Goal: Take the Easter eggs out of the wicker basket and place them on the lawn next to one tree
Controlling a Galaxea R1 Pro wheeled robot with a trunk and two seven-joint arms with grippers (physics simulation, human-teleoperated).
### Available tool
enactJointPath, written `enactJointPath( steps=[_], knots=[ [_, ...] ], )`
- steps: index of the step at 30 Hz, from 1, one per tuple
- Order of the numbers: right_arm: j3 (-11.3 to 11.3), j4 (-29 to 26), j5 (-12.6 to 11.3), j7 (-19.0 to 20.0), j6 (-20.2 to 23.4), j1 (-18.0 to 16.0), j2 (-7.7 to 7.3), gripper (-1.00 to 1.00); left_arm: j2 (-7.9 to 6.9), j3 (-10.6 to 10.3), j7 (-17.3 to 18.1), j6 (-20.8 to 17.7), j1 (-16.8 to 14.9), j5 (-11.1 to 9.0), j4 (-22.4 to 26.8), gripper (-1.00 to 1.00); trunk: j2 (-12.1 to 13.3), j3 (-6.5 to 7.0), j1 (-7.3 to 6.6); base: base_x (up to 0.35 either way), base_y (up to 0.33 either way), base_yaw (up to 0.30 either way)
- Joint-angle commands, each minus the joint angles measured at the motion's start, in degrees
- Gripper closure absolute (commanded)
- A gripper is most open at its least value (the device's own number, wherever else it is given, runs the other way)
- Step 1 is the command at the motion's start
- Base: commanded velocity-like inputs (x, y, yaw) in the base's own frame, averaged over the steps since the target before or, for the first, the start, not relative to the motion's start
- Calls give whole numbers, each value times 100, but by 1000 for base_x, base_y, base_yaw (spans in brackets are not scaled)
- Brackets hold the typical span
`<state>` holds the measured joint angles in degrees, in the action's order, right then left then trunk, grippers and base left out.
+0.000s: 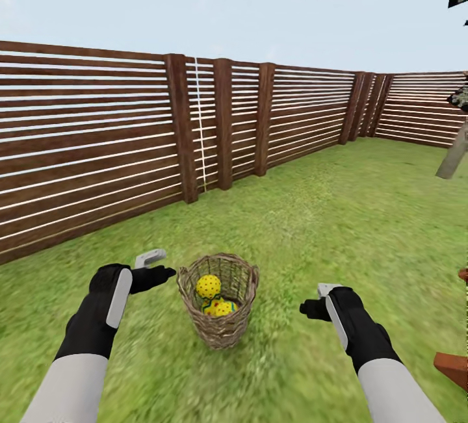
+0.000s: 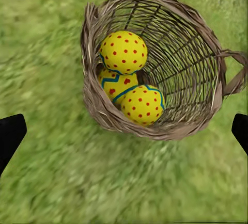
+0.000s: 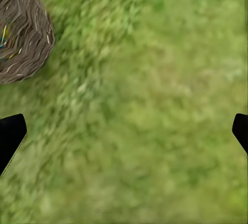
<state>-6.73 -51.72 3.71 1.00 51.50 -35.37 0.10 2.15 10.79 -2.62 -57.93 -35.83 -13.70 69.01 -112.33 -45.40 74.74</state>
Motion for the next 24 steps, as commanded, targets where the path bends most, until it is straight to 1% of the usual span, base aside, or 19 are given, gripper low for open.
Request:
enactJointPath(
  steps=[1,4,12,18,24],
  knots=[
    [-4,-2,34,14,27,-5,5,-100,4,16,-28,-25,-3,-46,-72,-100,-2,0,2,232,262,-255],
    [-4,12,33,14,-4,-5,7,-100,7,19,-28,-25,-9,-45,-255,-100,-2,15,2,232,262,-255],
    [-27,48,33,21,-85,-5,3,-100,16,20,-25,-25,-12,-52,-344,-100,-2,56,2,231,262,-255],
    [-27,69,27,16,-430,-5,22,-100,17,20,-20,-25,-19,-53,-418,-100,-2,87,2,231,262,-255],
    [-20,79,30,14,-528,-5,34,-100,14,20,-23,-25,-20,-52,-435,-100,-2,118,2,235,254,-255]
  ],
)
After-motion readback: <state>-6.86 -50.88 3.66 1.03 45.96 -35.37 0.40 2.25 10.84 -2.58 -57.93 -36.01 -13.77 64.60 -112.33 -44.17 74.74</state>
